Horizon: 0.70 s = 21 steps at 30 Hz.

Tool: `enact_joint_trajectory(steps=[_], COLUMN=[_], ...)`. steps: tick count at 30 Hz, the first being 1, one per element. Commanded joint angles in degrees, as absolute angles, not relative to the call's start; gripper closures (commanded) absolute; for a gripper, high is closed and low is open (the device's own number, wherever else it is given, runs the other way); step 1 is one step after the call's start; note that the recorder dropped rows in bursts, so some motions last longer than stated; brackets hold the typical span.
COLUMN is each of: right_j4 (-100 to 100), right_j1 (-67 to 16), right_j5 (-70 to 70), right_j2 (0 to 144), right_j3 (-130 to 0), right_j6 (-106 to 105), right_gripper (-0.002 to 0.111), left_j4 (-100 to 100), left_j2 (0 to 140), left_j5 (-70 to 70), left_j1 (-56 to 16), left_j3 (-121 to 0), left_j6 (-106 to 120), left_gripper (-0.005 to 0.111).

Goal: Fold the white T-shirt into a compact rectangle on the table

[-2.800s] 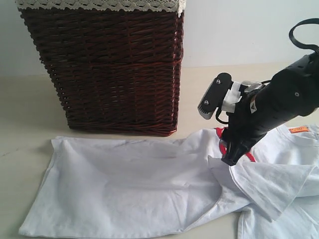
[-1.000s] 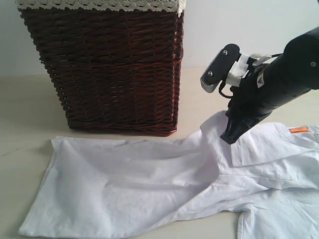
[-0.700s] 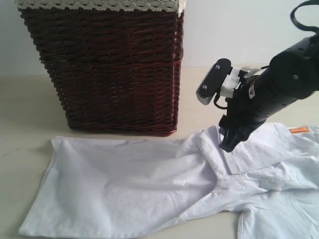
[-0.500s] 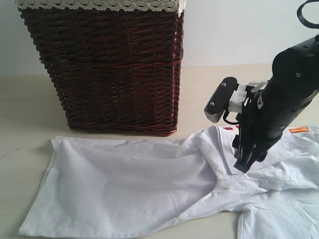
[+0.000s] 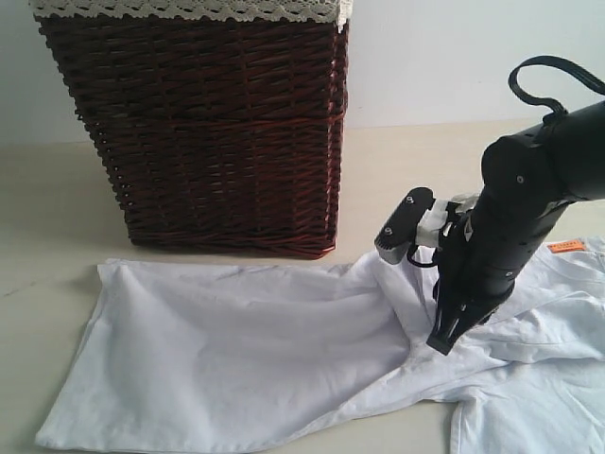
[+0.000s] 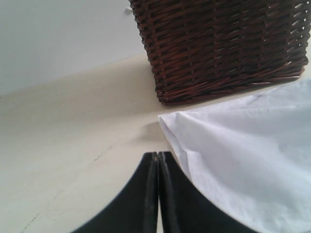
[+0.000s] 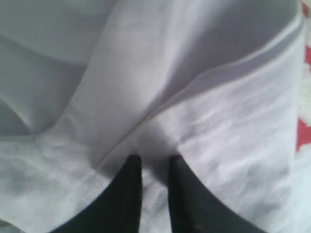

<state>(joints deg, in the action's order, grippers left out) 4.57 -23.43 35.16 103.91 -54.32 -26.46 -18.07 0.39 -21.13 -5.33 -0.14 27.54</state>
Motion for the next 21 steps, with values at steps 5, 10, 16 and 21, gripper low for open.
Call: enact_joint_trajectory(steps=[5, 10, 16, 21], right_j4=[4.6, 3.0, -4.9, -9.5], right_j1=[-23.2, -23.2, -23.2, -23.3], right_j5=[34.2, 35.2, 38.7, 35.6], right_j2=[102.0, 99.3, 100.2, 103.3], right_j3=[-54.1, -54.1, -54.1, -54.1], right_j6=[-26.3, -27.0, -34.9, -36.0], right_gripper=[0.108, 0.107, 0.07, 0.064], left_j4=[-18.3, -18.3, -18.3, -18.3], left_j2=[0.0, 0.0, 0.0, 0.0], left_j5=[-20.8, -20.8, -20.8, -20.8], left_j1=[-5.2, -5.2, -5.2, -5.2], left_j3=[0.0, 0.0, 0.0, 0.0], left_j6=[27.5, 27.5, 27.5, 27.5], left_gripper=[0.104, 0.104, 0.104, 0.104])
